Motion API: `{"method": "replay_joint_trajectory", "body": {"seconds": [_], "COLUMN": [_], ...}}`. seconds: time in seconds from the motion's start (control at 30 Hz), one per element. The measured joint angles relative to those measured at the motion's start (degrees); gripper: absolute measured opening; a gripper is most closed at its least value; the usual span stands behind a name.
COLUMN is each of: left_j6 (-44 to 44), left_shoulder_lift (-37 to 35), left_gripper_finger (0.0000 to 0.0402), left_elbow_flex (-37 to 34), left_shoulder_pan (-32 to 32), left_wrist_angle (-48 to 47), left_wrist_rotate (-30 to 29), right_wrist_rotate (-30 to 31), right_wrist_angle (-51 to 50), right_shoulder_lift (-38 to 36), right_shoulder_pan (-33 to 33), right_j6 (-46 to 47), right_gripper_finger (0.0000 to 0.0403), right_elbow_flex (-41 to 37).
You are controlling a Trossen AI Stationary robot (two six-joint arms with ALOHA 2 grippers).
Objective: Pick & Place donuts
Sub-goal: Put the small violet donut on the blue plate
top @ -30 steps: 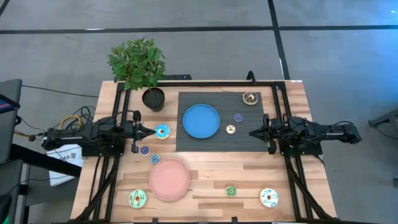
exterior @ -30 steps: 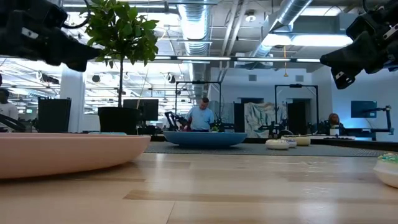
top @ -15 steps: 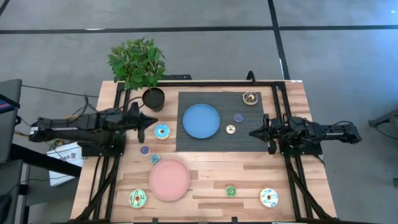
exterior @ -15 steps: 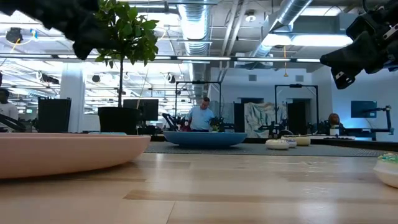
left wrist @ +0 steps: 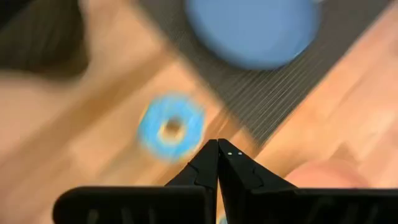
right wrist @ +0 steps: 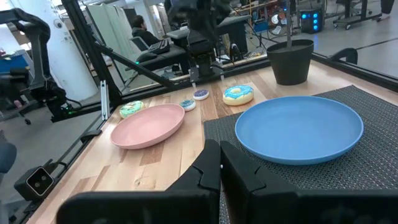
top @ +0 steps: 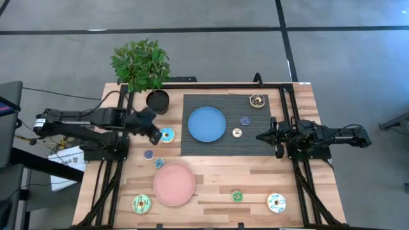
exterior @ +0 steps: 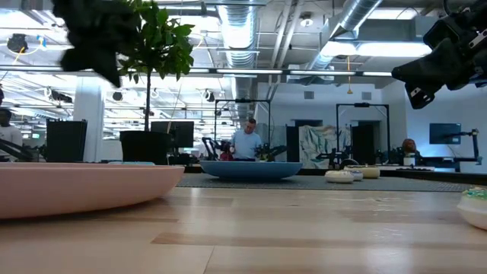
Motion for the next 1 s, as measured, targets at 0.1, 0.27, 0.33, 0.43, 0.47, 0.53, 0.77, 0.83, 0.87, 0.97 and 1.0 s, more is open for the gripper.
{"method": "replay_joint_trajectory", "body": {"seconds": [0.1,0.27,0.33,0.43,0.47,0.53,0.77,0.83,0.87,0.97,1.0], "left_j6": [-9.81,-18.32,-18.64,-18.38,-18.39,-18.74,-22.36,-23.40,-23.62,-24.25,-24.30], "left_shoulder_lift": [0.06,0.09,0.55,1.14,1.29,1.80,2.03,2.04,2.08,2.07,2.07], "left_gripper_finger": [0.0000,0.0000,0.0001,0.0011,0.0018,0.0036,0.0122,0.0144,0.0154,0.0178,0.0184], "left_elbow_flex": [-0.36,-2.19,-2.58,-2.71,-2.71,-2.71,-5.41,-7.49,-8.72,-11.78,-12.46], "left_shoulder_pan": [-3.71,-8.71,-9.30,-9.31,-9.28,-9.28,-9.28,-9.28,-9.37,-9.44,-9.44], "left_wrist_angle": [-5.67,-8.21,-8.19,-8.81,-9.22,-10.28,-12.02,-11.58,-10.85,-6.97,-5.76], "left_wrist_rotate": [-1.69,-3.86,-4.34,-4.38,-4.44,-4.50,-2.67,-0.89,-0.52,1.39,1.85], "right_wrist_rotate": [0.00,-0.01,0.00,0.00,0.00,0.00,0.00,0.00,-0.01,-0.01,0.00], "right_wrist_angle": [0.01,-0.01,-0.01,-0.01,0.01,0.01,0.01,-0.01,0.00,0.00,0.01], "right_shoulder_lift": [0.00,0.00,0.00,0.00,0.00,0.00,0.00,0.00,0.00,0.00,0.00], "right_shoulder_pan": [0.00,0.00,0.00,0.00,0.00,0.00,0.00,0.00,0.00,0.00,0.00], "right_j6": [0.00,0.00,0.00,0.00,0.00,0.00,0.00,0.00,0.00,0.00,0.00], "right_gripper_finger": [0.0000,0.0000,0.0000,0.0000,0.0000,0.0000,0.0000,0.0000,0.0000,0.0000,0.0000], "right_elbow_flex": [0.02,0.02,0.00,0.00,0.00,0.01,0.02,0.00,0.01,0.01,0.02]}}
